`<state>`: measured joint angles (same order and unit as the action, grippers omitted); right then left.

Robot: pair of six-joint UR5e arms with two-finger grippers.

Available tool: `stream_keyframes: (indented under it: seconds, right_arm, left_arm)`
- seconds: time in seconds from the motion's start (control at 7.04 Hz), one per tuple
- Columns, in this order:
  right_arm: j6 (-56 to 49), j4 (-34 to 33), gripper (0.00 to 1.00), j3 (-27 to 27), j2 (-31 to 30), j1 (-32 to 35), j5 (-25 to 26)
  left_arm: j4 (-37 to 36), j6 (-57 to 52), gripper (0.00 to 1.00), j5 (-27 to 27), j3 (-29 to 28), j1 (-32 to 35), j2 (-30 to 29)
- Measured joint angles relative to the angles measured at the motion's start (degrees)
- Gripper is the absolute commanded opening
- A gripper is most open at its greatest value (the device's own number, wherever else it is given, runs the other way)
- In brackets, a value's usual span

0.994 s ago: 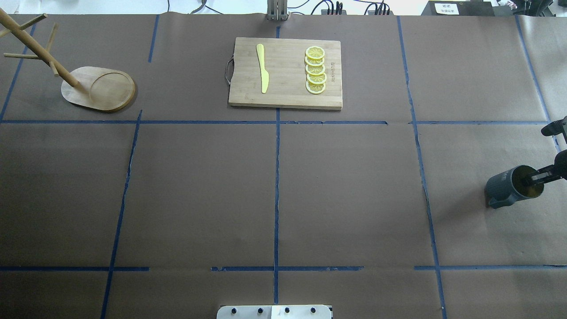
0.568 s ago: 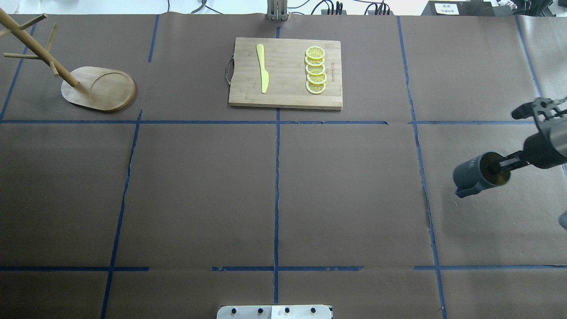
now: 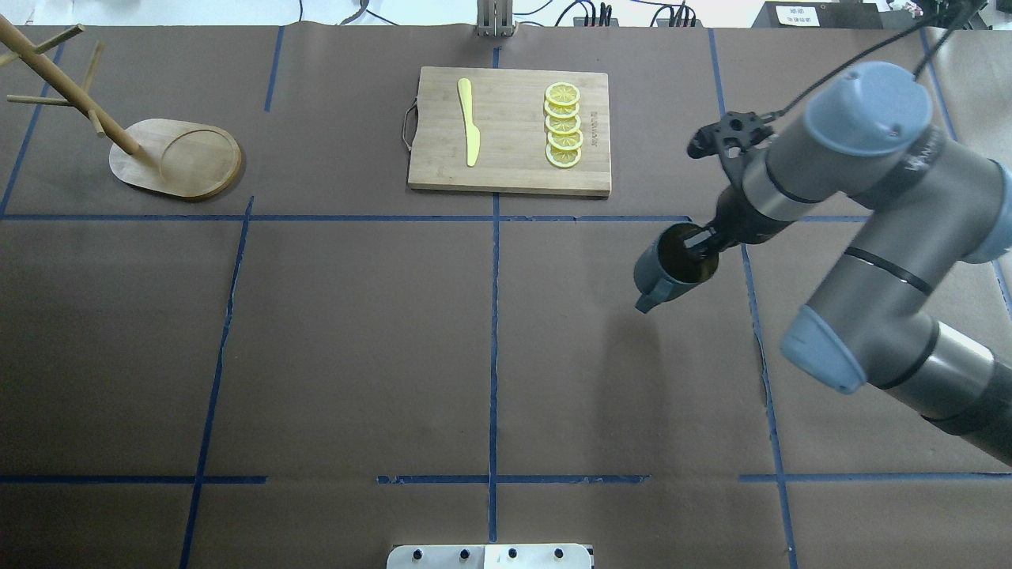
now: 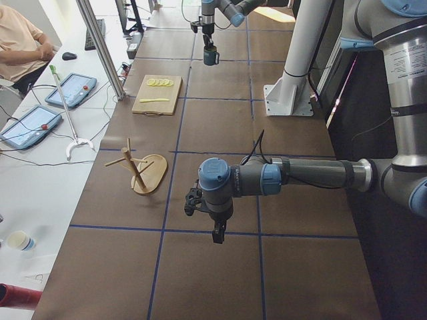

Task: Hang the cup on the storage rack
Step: 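Carry the blue mug with the right gripper toward the table center and stand it upright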

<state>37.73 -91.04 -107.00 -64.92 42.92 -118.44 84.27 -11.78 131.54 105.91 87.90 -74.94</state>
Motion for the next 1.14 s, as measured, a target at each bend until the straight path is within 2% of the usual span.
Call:
stream_keyframes:
  seconds: [0.14, 0.43, 0.57, 0.85, 0.99, 1.14]
  right_arm:
    - [4.3, -4.3, 0.00, 1.5, 6.0, -3.2, 3.3]
    - [15.6, -6.4, 0.00, 8.7, 16.3, -9.7, 8.4]
    - [19.2, -6.5, 0.02, 11.7, 19.0, -12.1, 10.3]
    - [21.1, -6.5, 0.07, 14.1, 19.8, -14.6, 11.9]
    - [21.3, -5.9, 0.18, 14.9, 19.6, -15.2, 12.2]
    - [21.4, -3.7, 0.67, 16.2, 19.5, -15.4, 12.2]
  left_arm:
    - [0.1, 0.0, 1.00, 0.0, 0.0, 0.0, 0.0]
    - [0.1, 0.0, 1.00, 0.0, -0.1, 0.0, -0.1]
    - [0.2, 0.0, 1.00, 0.0, -0.2, 0.0, -0.1]
    - [0.2, 0.0, 1.00, 0.0, -0.2, 0.0, -0.1]
    - [0.2, 0.0, 1.00, 0.0, -0.3, 0.0, -0.1]
    - [0.2, 0.0, 1.00, 0.0, -0.3, 0.0, -0.1]
